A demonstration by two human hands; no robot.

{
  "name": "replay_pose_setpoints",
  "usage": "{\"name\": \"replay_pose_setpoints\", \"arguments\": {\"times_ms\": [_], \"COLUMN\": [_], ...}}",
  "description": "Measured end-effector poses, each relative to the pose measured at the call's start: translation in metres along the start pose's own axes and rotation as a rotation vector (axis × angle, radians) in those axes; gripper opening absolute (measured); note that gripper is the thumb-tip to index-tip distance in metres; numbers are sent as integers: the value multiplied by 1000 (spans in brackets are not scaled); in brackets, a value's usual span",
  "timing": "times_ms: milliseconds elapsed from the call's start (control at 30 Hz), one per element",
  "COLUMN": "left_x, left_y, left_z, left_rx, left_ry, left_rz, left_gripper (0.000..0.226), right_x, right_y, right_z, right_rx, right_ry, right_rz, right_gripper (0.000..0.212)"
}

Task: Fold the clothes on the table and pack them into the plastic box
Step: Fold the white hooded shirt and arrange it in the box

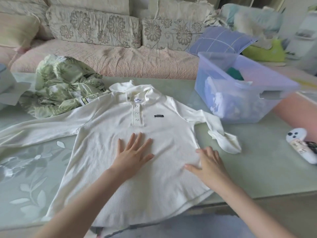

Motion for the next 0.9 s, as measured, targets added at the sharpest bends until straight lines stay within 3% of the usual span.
{"name": "replay_pose_setpoints", "arguments": {"times_ms": [100,233,367,433,533,600,667,733,800,833,900], "left_x": [3,-1,-1,-3,-15,-28,-36,-37,-34,-31,-22], "left_y": [-1,2,-3,-9,-21,-22,-17,-15,-18,-23,-41], "left_z": [-1,1,3,9,6,-3,-5,-4,-4,-2,5], "left_rx": [-5,41,30,30,77,72,70,71,107,110,30], "left_ry": [22,38,61,9,5,46,48,69,119,123,107], "left_rz": [6,40,45,31,-46,-70,-79,-82,-80,-81,-85], "left_gripper": [112,102,111,109,98,89,84,88,98,106,112], "right_x": [-2,-5,-14,-20,-29,-37,-40,-39,-34,-30,-17], "right_y": [-12,-22,-20,2,26,24,18,16,17,16,5], "right_z": [6,16,23,23,-7,-30,-40,-37,-29,-19,16], "right_rx": [235,159,-150,-98,-66,-156,-186,-163,-52,37,153], "right_ry": [52,147,74,35,236,368,405,401,385,322,30], "right_rz": [-121,-125,-43,77,234,259,253,239,215,201,181], "right_gripper": [49,44,64,68,81,103,108,107,91,80,62]}}
Point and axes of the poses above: each hand's wrist, its own x-axis towards the middle knuckle, its own z-axis out of the back of the hand, y = z × x, the point moved 9 cm from there along x, towards the middle knuckle, and after that the axes turned 7 degrees about -z, right-handed, at the moved point
